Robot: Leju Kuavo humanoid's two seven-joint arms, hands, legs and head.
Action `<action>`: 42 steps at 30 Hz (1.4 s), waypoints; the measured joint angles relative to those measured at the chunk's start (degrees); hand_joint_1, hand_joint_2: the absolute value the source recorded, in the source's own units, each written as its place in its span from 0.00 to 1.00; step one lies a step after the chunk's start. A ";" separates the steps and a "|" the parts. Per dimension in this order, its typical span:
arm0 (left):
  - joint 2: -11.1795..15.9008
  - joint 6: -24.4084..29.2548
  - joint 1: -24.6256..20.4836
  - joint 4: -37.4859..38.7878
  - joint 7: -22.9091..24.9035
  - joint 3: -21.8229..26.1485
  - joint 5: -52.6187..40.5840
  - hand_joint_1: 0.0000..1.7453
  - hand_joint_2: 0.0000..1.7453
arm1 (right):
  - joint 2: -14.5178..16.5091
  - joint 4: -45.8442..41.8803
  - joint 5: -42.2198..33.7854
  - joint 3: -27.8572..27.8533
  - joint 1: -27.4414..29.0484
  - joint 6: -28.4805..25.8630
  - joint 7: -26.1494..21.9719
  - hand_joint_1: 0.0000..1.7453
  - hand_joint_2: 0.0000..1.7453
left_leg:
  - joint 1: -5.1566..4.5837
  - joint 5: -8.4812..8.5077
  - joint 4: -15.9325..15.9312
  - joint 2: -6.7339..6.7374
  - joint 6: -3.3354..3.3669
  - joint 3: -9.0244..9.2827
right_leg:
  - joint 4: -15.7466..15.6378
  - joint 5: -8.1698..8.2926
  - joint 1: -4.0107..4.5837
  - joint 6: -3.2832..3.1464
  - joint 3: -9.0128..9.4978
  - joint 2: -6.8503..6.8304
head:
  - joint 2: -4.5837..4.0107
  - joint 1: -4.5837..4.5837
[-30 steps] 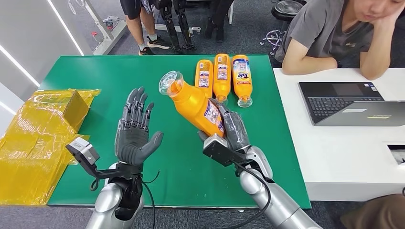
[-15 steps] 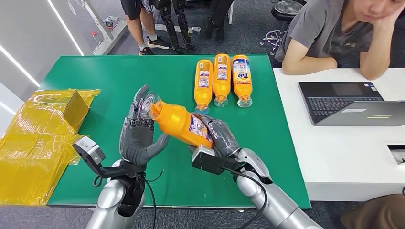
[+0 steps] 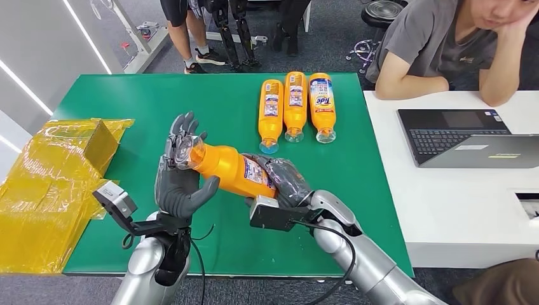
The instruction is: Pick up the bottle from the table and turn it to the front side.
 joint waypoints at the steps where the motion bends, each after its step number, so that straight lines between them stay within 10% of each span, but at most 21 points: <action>1: 0.01 0.00 0.05 0.00 -0.03 0.05 0.00 0.00 1.00 | 0.00 0.02 0.49 0.20 -0.10 0.25 0.03 1.00 1.00 | 0.00 0.00 0.00 0.00 0.00 0.00 | 0.00 0.00 0.00 0.00 0.00 0.00 | 0.00 0.00; 21: 0.48 -1.08 0.16 1.14 3.28 0.13 -2.00 0.00 1.00 | 0.03 -0.42 3.26 2.61 -0.39 2.55 0.40 1.00 1.00 | 0.00 0.00 0.00 0.01 0.00 0.01 | 0.00 0.00 0.00 0.00 -0.01 0.01 | 0.00 -0.01; 22: 0.50 -1.13 0.14 1.28 3.63 0.12 -2.39 0.07 1.00 | 0.03 -0.41 3.30 2.61 -0.39 2.60 0.40 1.00 1.00 | 0.00 0.00 0.00 0.00 0.00 0.01 | 0.00 0.00 0.00 0.00 -0.01 0.01 | 0.00 0.00; 26: 0.54 -1.26 0.17 1.73 4.19 0.10 -3.80 1.00 1.00 | 0.02 -0.34 3.42 2.61 -0.29 2.68 0.40 1.00 1.00 | 0.00 0.00 0.00 0.01 0.00 0.01 | 0.00 0.00 0.00 0.00 -0.01 0.01 | 0.00 0.00; 42: 0.45 -2.52 2.01 1.79 4.04 0.08 -4.15 1.00 1.00 | -0.24 -0.60 4.28 2.48 1.14 2.49 0.60 1.00 1.00 | 0.00 0.00 0.00 0.00 0.00 0.00 | 0.00 0.00 0.00 0.00 -0.01 0.01 | 0.00 0.00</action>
